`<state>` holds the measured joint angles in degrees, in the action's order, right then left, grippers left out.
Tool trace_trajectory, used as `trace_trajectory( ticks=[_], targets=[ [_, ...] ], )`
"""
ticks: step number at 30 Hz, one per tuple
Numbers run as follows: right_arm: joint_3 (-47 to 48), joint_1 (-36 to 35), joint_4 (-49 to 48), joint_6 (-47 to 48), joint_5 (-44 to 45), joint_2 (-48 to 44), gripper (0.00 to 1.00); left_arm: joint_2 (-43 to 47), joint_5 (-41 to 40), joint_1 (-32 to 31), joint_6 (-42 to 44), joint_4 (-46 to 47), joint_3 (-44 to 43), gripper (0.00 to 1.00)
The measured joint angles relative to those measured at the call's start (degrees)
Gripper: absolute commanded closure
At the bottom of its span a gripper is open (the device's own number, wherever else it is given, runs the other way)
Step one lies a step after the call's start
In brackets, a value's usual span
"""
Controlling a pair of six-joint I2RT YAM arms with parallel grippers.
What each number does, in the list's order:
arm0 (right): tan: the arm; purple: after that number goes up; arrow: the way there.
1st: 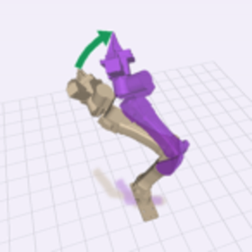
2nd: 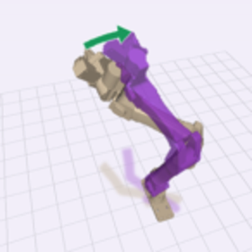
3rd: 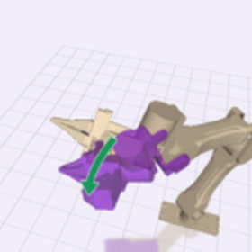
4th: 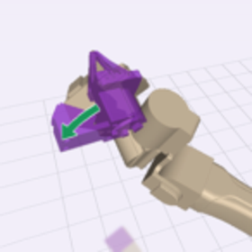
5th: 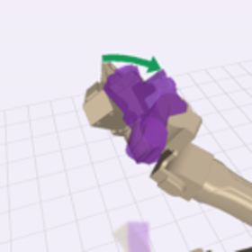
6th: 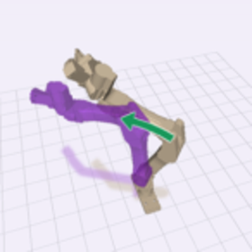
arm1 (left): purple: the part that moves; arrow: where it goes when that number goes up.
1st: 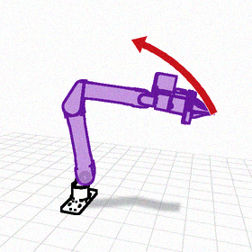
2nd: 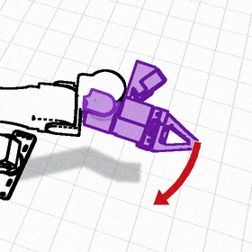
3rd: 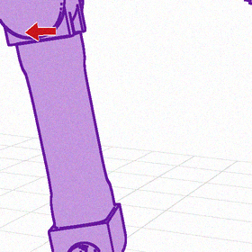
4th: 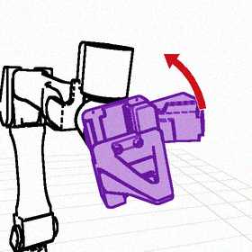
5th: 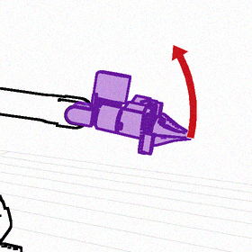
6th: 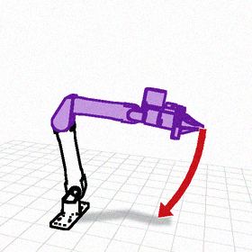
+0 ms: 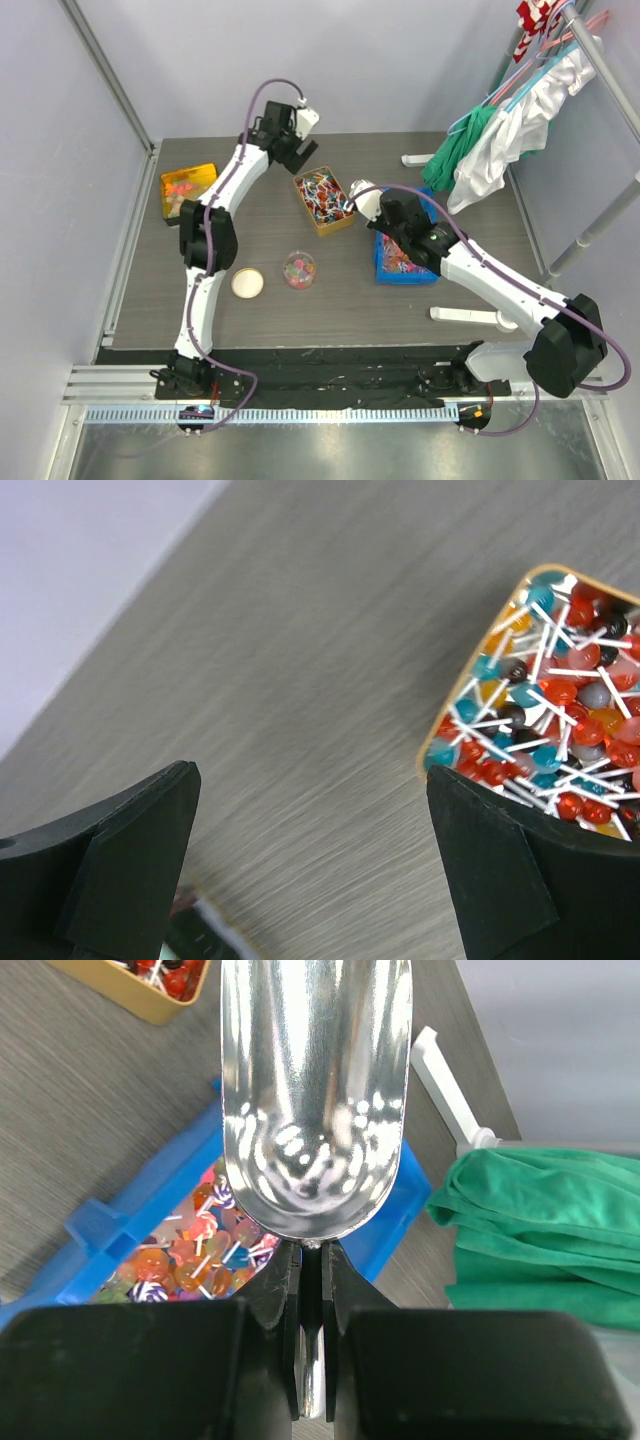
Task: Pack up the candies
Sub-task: Adjust the storage box at the center of the board.
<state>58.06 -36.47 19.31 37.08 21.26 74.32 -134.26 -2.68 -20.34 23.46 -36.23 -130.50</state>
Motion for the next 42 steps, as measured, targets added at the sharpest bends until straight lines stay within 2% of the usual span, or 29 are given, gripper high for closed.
trace_trajectory(
  ticks=[6, 12, 19, 36, 42],
  targets=[
    [0.0, 0.72, 0.02, 0.0, -0.22, -1.46, 0.99, -6.25, -0.39, -2.25, 1.03, -0.11, 0.02, 0.0],
    [0.0, 0.7, 0.48, -0.55, -1.42, -1.75, 0.99, -6.49, -1.36, -3.34, 1.05, 0.94, 0.26, 0.02],
    [0.0, 0.7, 1.73, -1.29, -2.86, -2.97, 0.99, -4.85, -3.98, -3.32, 1.01, 3.28, 9.66, 0.14],
    [0.63, 0.57, 4.31, -3.45, -7.04, -3.67, 0.99, 13.14, -8.35, -3.45, -1.05, 1.31, 31.98, 0.21],
    [1.42, -0.48, 4.85, -4.02, -7.78, -2.73, 0.99, 17.2, -9.05, -2.1, -2.03, -0.37, 34.53, 0.21]
  ],
)
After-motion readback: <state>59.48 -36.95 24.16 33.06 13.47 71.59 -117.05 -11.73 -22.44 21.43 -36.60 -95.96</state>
